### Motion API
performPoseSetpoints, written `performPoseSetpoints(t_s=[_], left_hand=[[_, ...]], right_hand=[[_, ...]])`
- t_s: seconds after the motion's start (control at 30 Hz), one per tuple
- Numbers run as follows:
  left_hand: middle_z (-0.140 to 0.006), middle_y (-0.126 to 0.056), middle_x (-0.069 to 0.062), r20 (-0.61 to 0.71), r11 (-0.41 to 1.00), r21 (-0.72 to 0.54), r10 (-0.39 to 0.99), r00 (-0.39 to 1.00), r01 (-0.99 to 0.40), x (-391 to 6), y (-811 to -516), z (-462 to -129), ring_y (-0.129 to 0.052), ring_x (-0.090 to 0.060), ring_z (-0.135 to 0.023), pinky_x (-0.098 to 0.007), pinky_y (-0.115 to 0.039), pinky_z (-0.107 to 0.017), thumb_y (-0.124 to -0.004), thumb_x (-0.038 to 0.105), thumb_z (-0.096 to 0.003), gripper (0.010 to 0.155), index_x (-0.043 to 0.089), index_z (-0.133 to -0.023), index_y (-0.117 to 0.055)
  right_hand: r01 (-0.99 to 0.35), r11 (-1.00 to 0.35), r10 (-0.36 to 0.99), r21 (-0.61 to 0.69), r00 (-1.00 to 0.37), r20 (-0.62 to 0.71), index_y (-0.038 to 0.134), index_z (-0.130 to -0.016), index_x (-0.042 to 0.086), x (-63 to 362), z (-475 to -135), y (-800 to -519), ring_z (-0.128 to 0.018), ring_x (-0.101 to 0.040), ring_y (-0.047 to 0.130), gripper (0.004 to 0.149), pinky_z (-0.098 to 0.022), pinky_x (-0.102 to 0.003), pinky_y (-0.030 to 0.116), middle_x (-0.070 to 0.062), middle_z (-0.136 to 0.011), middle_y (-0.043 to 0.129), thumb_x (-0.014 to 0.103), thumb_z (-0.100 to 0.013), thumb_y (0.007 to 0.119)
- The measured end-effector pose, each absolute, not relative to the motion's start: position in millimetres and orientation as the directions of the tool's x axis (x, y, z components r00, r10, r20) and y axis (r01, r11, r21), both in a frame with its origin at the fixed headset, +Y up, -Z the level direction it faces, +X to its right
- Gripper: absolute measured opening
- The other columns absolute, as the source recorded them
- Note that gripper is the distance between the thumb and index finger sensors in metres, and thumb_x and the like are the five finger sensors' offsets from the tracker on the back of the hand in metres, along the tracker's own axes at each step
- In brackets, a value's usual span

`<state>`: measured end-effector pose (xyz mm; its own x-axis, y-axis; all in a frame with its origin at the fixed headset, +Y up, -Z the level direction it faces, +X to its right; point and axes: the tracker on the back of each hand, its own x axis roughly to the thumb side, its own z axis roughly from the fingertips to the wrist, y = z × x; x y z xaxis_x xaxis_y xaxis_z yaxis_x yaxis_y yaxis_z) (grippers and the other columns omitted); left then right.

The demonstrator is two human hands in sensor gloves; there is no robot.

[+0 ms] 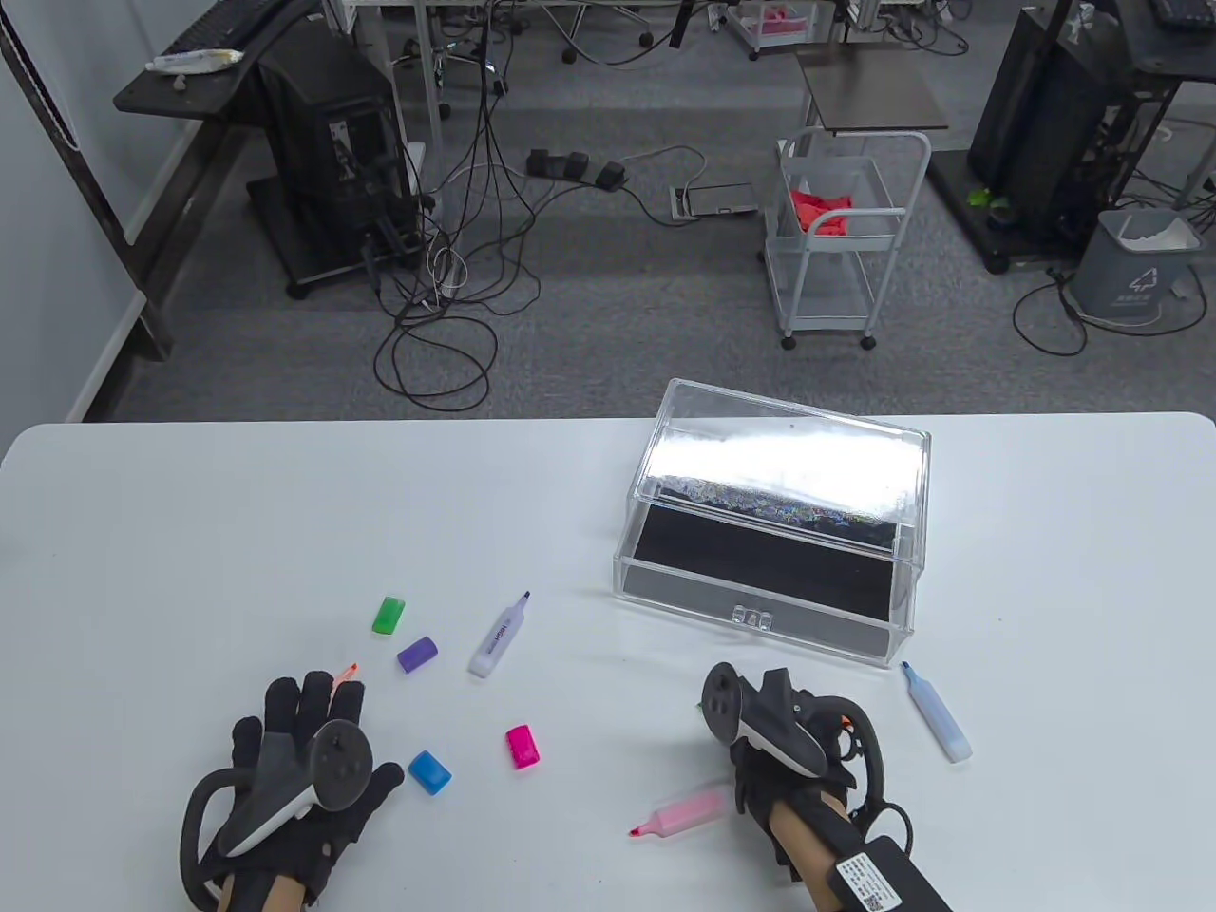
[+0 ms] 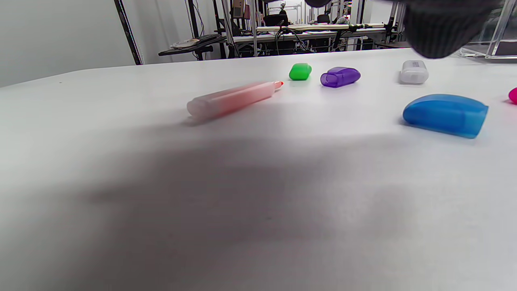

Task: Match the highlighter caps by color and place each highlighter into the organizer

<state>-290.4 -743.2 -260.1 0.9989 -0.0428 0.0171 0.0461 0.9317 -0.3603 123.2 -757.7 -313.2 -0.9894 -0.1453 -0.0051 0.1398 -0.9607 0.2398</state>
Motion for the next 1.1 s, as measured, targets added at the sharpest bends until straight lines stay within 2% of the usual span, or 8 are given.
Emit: performPoseSetpoints(t_s=[0.23, 0.27, 0.47, 0.57, 0.67, 0.8, 0.97, 1.1], left_hand=[[-0.124, 0.006, -0.005, 0.012, 0.935, -0.354, -0.026, 1.0, 0.029, -293, -742, -261, 0.001, -0.044, -0.118, -0.069, -0.018, -0.081, -0.049, 0.075, -0.0584, 0.092, 0.027, -0.119, 0.0], [-0.124, 0.006, -0.004, 0.006, 0.937, -0.348, -0.016, 1.0, 0.018, -294, -741, -261, 0.001, -0.044, -0.118, -0.069, -0.019, -0.081, -0.049, 0.075, -0.0583, 0.092, 0.027, -0.119, -0.001], [-0.125, 0.001, -0.005, -0.023, 0.939, -0.342, 0.029, 0.999, -0.036, -303, -736, -262, -0.005, -0.044, -0.12, -0.068, -0.024, -0.083, -0.05, 0.075, -0.0583, 0.091, 0.026, -0.12, -0.003], [-0.128, -0.009, -0.005, -0.031, 0.946, -0.323, 0.022, 0.999, -0.031, -303, -728, -269, -0.017, -0.045, -0.123, -0.067, -0.031, -0.084, -0.053, 0.073, -0.0587, 0.09, 0.026, -0.121, -0.007], [-0.129, -0.016, -0.005, -0.053, 0.947, -0.321, 0.012, 0.999, -0.028, -303, -718, -284, -0.024, -0.045, -0.124, -0.067, -0.036, -0.085, -0.056, 0.071, -0.059, 0.088, 0.026, -0.122, -0.013], [-0.13, -0.019, -0.005, -0.078, 0.946, -0.324, -0.008, 0.997, -0.018, -302, -708, -309, -0.029, -0.045, -0.124, -0.065, -0.041, -0.086, -0.059, 0.07, -0.0596, 0.088, 0.026, -0.122, -0.016], [-0.128, -0.035, -0.006, -0.113, 0.965, -0.259, 0.006, 0.994, -0.035, -293, -700, -347, -0.054, -0.045, -0.121, -0.061, -0.057, -0.084, -0.069, 0.065, -0.0606, 0.084, 0.026, -0.123, -0.028], [-0.125, -0.051, -0.005, -0.147, 0.975, -0.217, 0.01, 0.989, -0.042, -286, -702, -376, -0.077, -0.04, -0.111, -0.057, -0.068, -0.08, -0.074, 0.062, -0.0599, 0.08, 0.026, -0.122, -0.039]], right_hand=[[0.118, -0.96, -0.127, 0.253, -0.992, -0.017, 0.062, -0.095, 0.016, 128, -311, -762, -0.078, -0.034, 0.084, 0.056, -0.062, -0.064, 0.064, -0.015, -0.09, 0.073, 0.036, -0.044, 0.074], [0.107, -0.973, -0.113, 0.205, -0.993, -0.019, 0.062, -0.094, 0.019, 128, -310, -760, -0.076, -0.032, 0.086, 0.053, -0.061, -0.062, 0.067, -0.013, -0.087, 0.074, 0.034, -0.044, 0.074], [0.049, -0.986, -0.051, 0.162, -0.999, -0.005, 0.061, -0.094, 0.02, 126, -305, -744, -0.072, -0.031, 0.089, 0.052, -0.059, -0.061, 0.068, -0.014, -0.088, 0.071, 0.031, -0.045, 0.073], [0.053, -0.992, -0.052, 0.117, -0.999, 0.011, 0.061, -0.093, 0.021, 122, -300, -735, -0.066, -0.027, 0.091, 0.051, -0.053, -0.058, 0.073, -0.013, -0.091, 0.07, 0.031, -0.044, 0.074], [0.077, -0.992, -0.075, 0.105, -0.997, 0.019, 0.059, -0.093, 0.021, 120, -296, -728, -0.066, -0.027, 0.089, 0.051, -0.053, -0.056, 0.073, -0.014, -0.097, 0.069, 0.03, -0.045, 0.074], [0.071, -0.996, -0.069, 0.054, -0.997, 0.027, 0.058, -0.093, 0.021, 120, -290, -719, -0.067, -0.028, 0.088, 0.051, -0.053, -0.057, 0.072, -0.01, -0.094, 0.074, 0.029, -0.045, 0.073], [0.031, -0.997, -0.031, 0.077, -1.0, -0.006, 0.058, -0.093, 0.023, 130, -292, -720, -0.079, -0.034, 0.086, 0.05, -0.061, -0.063, 0.066, -0.008, -0.09, 0.077, 0.028, -0.045, 0.073], [0.022, -0.997, -0.024, 0.08, -0.999, -0.029, 0.058, -0.092, 0.023, 139, -293, -721, -0.076, -0.032, 0.088, 0.05, -0.061, -0.062, 0.067, -0.007, -0.088, 0.077, 0.028, -0.045, 0.073]])
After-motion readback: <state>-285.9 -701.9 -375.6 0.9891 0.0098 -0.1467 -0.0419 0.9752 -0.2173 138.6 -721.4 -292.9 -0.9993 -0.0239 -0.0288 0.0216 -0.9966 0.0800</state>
